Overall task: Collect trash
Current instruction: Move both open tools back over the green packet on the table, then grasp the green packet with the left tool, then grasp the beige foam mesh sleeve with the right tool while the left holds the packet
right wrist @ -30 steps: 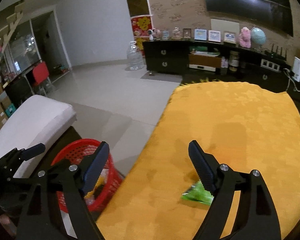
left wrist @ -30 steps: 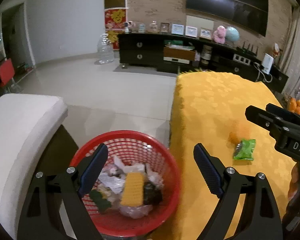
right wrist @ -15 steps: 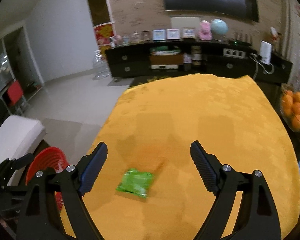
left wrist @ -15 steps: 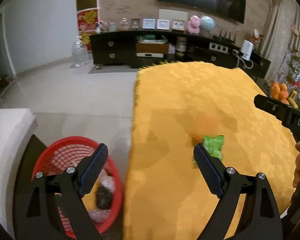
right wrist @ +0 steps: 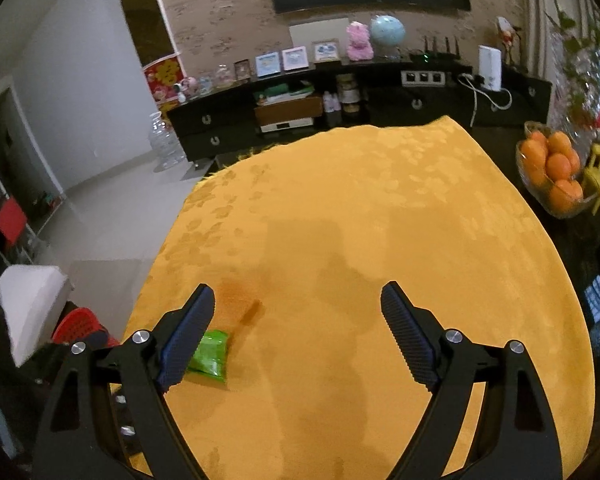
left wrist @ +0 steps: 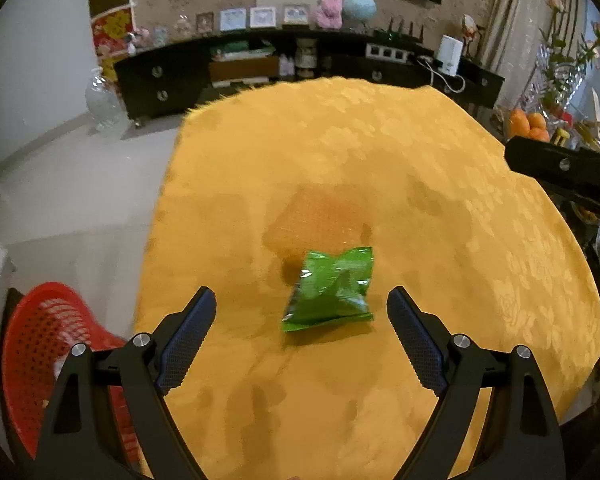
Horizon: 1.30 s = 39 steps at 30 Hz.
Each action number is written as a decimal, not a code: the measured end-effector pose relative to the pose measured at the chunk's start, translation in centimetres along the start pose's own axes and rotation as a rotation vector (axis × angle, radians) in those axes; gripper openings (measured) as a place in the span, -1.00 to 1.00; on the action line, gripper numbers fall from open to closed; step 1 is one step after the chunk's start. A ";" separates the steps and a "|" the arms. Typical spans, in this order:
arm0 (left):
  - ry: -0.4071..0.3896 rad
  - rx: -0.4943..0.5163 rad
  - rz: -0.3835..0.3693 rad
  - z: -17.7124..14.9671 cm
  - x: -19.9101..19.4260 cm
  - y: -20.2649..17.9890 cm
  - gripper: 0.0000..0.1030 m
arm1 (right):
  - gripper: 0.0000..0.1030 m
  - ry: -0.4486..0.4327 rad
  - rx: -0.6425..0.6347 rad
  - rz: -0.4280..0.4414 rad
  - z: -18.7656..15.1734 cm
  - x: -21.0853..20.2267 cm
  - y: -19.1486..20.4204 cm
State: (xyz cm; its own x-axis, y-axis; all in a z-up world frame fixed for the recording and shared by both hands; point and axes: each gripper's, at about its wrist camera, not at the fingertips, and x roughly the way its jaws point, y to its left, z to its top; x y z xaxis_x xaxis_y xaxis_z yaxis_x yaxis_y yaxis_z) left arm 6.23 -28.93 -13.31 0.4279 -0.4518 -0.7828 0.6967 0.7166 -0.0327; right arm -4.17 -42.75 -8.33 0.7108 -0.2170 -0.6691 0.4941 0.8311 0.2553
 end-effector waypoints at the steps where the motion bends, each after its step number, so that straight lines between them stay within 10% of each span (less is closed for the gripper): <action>1: 0.009 -0.003 -0.010 0.0 0.5 -0.1 0.64 | 0.60 0.003 0.007 0.001 -0.1 0.0 -0.2; 8: 0.026 -0.012 -0.053 0.2 2.8 -0.8 0.59 | 0.60 0.028 0.038 0.013 -0.4 0.5 -1.0; 10: 0.039 0.004 -0.069 0.3 3.4 -1.3 0.17 | 0.60 0.034 0.042 0.015 -0.4 0.8 -1.0; 16: 0.064 -0.010 -0.082 0.3 4.7 -1.6 -0.15 | 0.60 0.051 0.041 0.015 -0.6 1.4 -0.9; 39: -0.081 -0.116 0.043 0.0 -4.7 6.2 -0.19 | 0.60 0.133 -0.025 0.041 -1.5 6.4 4.0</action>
State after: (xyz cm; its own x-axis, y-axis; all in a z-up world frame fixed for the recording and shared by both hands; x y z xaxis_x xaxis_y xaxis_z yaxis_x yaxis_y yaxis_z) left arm 8.57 -22.34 -9.77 0.5045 -0.4572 -0.7324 0.6074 0.7908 -0.0753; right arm 1.59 -40.11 -12.61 0.6565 -0.1145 -0.7456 0.4522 0.8509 0.2675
